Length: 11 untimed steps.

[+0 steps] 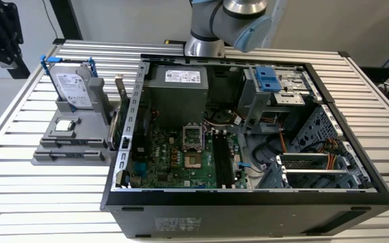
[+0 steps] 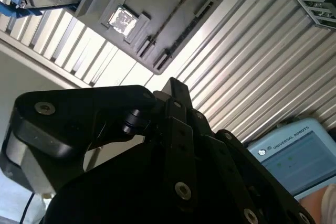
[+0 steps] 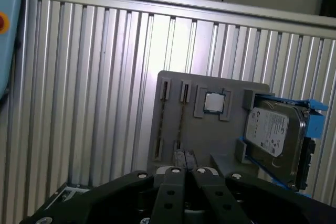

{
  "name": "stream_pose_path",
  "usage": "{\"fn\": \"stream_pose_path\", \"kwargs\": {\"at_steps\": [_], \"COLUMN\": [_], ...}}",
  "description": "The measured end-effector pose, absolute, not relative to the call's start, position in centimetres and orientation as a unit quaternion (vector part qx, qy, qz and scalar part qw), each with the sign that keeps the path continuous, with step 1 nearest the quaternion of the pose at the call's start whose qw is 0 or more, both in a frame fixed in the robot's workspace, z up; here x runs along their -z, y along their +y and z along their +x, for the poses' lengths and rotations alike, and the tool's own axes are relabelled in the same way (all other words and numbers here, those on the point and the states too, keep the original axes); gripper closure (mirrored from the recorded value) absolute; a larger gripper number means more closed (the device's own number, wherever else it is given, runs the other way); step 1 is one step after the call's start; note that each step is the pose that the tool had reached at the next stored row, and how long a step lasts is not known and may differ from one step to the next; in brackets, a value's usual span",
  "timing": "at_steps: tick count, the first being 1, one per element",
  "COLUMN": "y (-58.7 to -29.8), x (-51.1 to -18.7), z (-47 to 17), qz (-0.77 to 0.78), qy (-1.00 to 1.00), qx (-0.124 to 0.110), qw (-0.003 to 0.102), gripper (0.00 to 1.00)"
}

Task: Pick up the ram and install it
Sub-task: 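Pick up the ram and move it above insertion slot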

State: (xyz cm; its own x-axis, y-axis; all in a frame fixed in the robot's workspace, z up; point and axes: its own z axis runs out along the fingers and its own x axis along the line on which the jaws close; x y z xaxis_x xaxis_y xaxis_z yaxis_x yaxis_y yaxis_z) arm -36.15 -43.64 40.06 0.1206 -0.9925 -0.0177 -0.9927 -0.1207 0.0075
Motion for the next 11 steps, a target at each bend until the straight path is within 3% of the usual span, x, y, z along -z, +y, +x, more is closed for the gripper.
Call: {"fn": "stream_pose_path", "kwargs": {"at_steps": [1,11], "y": [-43.64,-43.64], "x": [-40.05,-40.06], "z": [-36.15,-36.16], "qz": [-0.749,-0.758], "qy": [0.662,0.652], "qx": [-0.009,-0.009], "qw": [0.003,0.003], "gripper": [0.0,0.0]}}
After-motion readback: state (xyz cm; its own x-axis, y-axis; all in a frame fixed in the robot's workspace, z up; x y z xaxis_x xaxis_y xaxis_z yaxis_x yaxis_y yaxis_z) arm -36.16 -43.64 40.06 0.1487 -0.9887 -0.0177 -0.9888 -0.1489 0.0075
